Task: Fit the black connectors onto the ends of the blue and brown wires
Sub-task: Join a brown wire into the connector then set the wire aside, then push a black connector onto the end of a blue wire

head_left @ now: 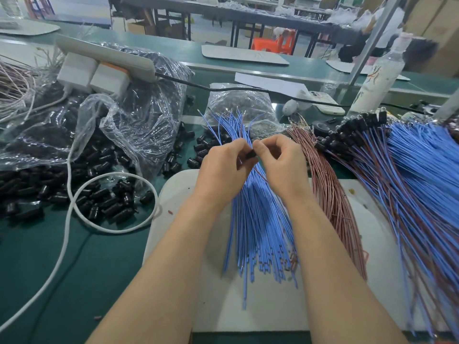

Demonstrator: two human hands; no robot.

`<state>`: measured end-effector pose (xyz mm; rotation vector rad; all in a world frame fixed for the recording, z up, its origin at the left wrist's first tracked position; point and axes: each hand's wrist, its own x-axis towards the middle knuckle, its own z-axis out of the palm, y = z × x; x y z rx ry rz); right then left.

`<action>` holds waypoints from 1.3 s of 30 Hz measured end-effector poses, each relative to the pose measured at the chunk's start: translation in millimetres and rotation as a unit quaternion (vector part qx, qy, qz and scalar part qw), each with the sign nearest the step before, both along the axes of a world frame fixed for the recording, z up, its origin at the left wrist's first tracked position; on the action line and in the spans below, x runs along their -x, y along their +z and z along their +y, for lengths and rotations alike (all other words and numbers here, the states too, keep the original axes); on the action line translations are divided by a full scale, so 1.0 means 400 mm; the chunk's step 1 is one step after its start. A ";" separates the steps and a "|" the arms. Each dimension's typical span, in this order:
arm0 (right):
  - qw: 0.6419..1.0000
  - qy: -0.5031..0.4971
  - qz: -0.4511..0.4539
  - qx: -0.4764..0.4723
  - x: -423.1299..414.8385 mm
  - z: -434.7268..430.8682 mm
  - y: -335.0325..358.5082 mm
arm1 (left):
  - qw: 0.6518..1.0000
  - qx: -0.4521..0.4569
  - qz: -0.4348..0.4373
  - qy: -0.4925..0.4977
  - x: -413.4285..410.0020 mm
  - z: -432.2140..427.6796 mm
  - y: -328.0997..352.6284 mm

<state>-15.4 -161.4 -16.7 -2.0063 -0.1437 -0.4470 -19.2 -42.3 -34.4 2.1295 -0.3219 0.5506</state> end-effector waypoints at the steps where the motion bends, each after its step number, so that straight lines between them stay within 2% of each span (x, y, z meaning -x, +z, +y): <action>1: 0.999 -0.005 -0.020 0.032 0.004 0.004 -0.001 | 1.000 -0.005 0.004 0.009 0.000 0.000 0.000; 5: 0.997 -0.013 -0.037 0.070 0.012 0.014 0.000 | 0.999 -0.016 0.018 0.028 -0.001 0.000 0.000; 20: 0.999 -0.029 0.010 -0.043 -0.009 0.008 -0.011 | 1.000 0.009 0.018 0.001 -0.005 -0.001 0.002; 24: 0.992 0.046 0.073 -0.092 0.000 0.008 -0.004 | 0.997 0.070 0.025 0.029 0.002 -0.006 0.016; 26: 0.963 0.131 0.164 -0.169 0.012 0.012 0.009 | 0.988 0.151 0.032 0.019 0.014 -0.012 0.047; 28: 0.908 0.220 0.247 -0.258 0.028 0.010 0.035 | 0.970 0.239 0.036 0.011 0.023 -0.018 0.103; 30: 0.860 0.292 0.276 -0.314 0.056 -0.008 0.073 | 0.948 0.317 0.027 0.007 0.020 -0.023 0.181; 32: 0.845 0.339 0.257 -0.325 0.090 -0.046 0.111 | 0.930 0.366 0.013 -0.012 0.010 -0.042 0.261; 34: 0.854 0.346 0.218 -0.320 0.124 -0.106 0.149 | 0.925 0.379 0.006 -0.039 -0.002 -0.090 0.324; 36: 0.879 0.298 0.191 -0.319 0.156 -0.179 0.184 | 0.919 0.389 0.006 -0.062 -0.009 -0.162 0.353; 39: 0.949 0.122 0.156 -0.245 0.210 -0.306 0.220 | 0.896 0.436 0.013 -0.078 -0.024 -0.272 0.355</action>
